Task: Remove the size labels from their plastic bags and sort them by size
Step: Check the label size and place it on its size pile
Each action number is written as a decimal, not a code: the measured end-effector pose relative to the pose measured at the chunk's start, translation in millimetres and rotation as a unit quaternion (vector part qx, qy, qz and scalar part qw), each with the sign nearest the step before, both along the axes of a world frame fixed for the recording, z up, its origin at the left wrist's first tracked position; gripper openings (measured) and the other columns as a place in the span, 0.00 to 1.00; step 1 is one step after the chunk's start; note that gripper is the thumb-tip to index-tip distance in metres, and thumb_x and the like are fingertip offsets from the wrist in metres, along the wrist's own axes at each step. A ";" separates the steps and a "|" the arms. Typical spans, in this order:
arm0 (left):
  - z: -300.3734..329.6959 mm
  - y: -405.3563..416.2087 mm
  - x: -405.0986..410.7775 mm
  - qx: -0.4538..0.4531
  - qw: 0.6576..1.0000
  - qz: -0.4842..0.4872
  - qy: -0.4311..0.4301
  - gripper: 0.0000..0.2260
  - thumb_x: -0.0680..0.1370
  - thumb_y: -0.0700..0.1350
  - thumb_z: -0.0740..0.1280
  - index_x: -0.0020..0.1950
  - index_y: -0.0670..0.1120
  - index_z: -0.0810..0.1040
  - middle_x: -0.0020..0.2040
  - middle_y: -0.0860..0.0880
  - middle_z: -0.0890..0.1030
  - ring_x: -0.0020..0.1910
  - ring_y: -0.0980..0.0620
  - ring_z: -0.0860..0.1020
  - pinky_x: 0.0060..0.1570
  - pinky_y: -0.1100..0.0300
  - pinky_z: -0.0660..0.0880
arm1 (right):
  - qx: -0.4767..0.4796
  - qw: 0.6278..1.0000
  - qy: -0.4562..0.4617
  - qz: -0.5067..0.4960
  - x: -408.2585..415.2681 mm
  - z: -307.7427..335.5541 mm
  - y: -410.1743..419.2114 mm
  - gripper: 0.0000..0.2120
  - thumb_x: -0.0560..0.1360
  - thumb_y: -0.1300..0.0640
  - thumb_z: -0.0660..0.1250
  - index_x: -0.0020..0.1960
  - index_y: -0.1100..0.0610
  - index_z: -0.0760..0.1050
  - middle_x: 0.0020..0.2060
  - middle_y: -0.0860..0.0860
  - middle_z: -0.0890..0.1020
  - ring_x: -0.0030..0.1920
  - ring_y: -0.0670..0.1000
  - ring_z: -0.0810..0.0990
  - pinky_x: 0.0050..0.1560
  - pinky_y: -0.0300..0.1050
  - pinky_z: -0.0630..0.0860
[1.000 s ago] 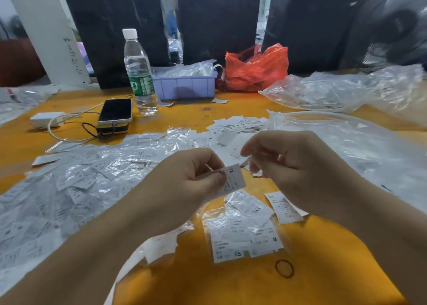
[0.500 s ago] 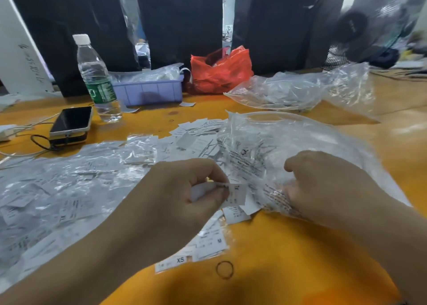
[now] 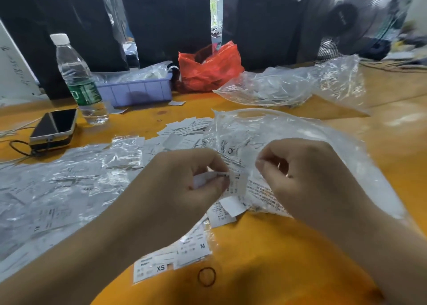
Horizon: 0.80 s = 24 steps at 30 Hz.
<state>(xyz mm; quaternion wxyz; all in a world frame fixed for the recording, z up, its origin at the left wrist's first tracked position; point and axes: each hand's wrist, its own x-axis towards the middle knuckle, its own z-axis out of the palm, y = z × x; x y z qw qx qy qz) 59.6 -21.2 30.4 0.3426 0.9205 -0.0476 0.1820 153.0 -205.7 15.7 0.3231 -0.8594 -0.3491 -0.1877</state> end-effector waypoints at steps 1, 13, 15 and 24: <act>1.9 3.7 -0.8 -0.012 1.000 0.004 0.007 0.03 0.74 0.55 0.67 0.43 0.59 0.80 0.38 0.63 0.82 0.28 0.51 0.76 0.25 0.70 0.71 | 0.047 0.998 0.029 0.026 -3.3 3.1 1.9 0.07 0.75 0.57 0.69 0.38 0.51 0.81 0.29 0.44 0.79 0.33 0.45 0.78 0.32 0.36 0.73; 2.6 84.9 -41.8 -0.174 0.978 0.119 0.002 0.05 0.76 0.52 0.70 0.48 0.62 0.78 0.34 0.56 0.81 0.30 0.59 0.77 0.27 0.65 0.73 | 0.203 0.849 0.407 0.269 -21.0 48.3 83.6 0.15 0.73 0.53 0.63 0.38 0.63 0.82 0.30 0.55 0.80 0.29 0.52 0.75 0.27 0.41 0.72; -4.4 91.6 -48.5 -0.185 0.973 0.138 -0.026 0.09 0.79 0.47 0.66 0.50 0.63 0.75 0.31 0.55 0.79 0.29 0.58 0.76 0.28 0.66 0.73 | 0.187 0.843 0.412 0.292 -21.1 51.4 102.7 0.15 0.77 0.55 0.62 0.39 0.62 0.82 0.30 0.55 0.80 0.30 0.51 0.75 0.27 0.40 0.72; -11.3 98.7 -50.5 -0.259 0.959 0.112 0.025 0.14 0.73 0.59 0.57 0.43 0.61 0.82 0.38 0.58 0.82 0.34 0.60 0.78 0.36 0.61 0.72 | 0.201 0.825 0.422 0.318 -22.7 21.3 128.5 0.11 0.72 0.55 0.67 0.40 0.62 0.82 0.30 0.54 0.80 0.30 0.52 0.76 0.28 0.41 0.74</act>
